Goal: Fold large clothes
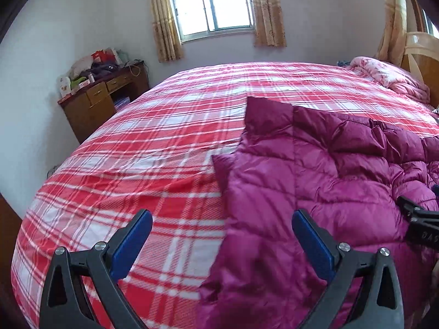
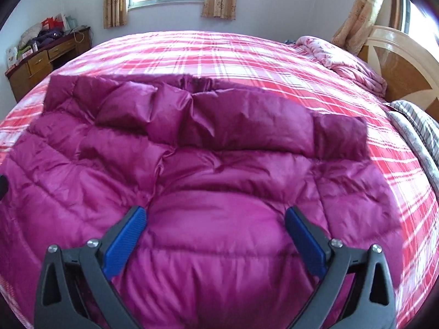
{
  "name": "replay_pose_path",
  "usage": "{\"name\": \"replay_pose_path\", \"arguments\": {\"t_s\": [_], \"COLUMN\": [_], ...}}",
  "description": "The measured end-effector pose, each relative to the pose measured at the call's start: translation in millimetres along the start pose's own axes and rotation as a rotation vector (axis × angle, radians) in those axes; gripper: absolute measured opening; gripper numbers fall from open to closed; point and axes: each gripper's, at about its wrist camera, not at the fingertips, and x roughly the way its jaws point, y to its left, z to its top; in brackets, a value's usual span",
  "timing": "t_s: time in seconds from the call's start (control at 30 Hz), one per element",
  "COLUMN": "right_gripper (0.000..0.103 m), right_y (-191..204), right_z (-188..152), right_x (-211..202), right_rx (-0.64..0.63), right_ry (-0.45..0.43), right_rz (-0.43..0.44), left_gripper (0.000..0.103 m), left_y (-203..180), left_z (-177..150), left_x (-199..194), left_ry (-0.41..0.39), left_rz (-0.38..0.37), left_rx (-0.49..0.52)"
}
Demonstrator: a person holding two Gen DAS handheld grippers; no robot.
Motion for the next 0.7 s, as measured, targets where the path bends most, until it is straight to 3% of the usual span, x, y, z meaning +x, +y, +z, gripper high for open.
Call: {"name": "replay_pose_path", "arguments": {"t_s": [0.1,0.23,0.47,0.53,0.57,0.63,0.7], "right_gripper": [0.102,0.103,0.103,0.103,0.103,0.103,0.103], "right_y": [11,22,30,26,25,26,26], "right_z": [-18,-43,-56,-55,-55,-56,-56], "right_x": [-28,-35,-21,-19,-18,-20,-20], "right_rx": [-0.02,-0.052,-0.068,-0.07,-0.068,-0.067,-0.066], "right_ry": [-0.042,-0.05,-0.052,-0.049,-0.048,-0.051,-0.05], "right_rz": [0.004,-0.034,-0.072,-0.067,-0.065,-0.064,-0.061], "left_gripper": [0.102,0.102,0.1,0.081,0.077,0.034,0.02], "left_y": [29,41,19,19,20,16,10], "left_z": [-17,-33,-44,-47,-47,-44,-39], "left_x": [-3,-6,10,18,17,15,7], "left_ry": [0.058,0.102,0.132,0.149,0.142,0.133,0.119], "left_rz": [-0.013,-0.119,-0.213,-0.261,-0.267,-0.341,-0.346], "left_rx": [-0.094,-0.214,-0.216,-0.244,-0.248,-0.231,-0.201]}}
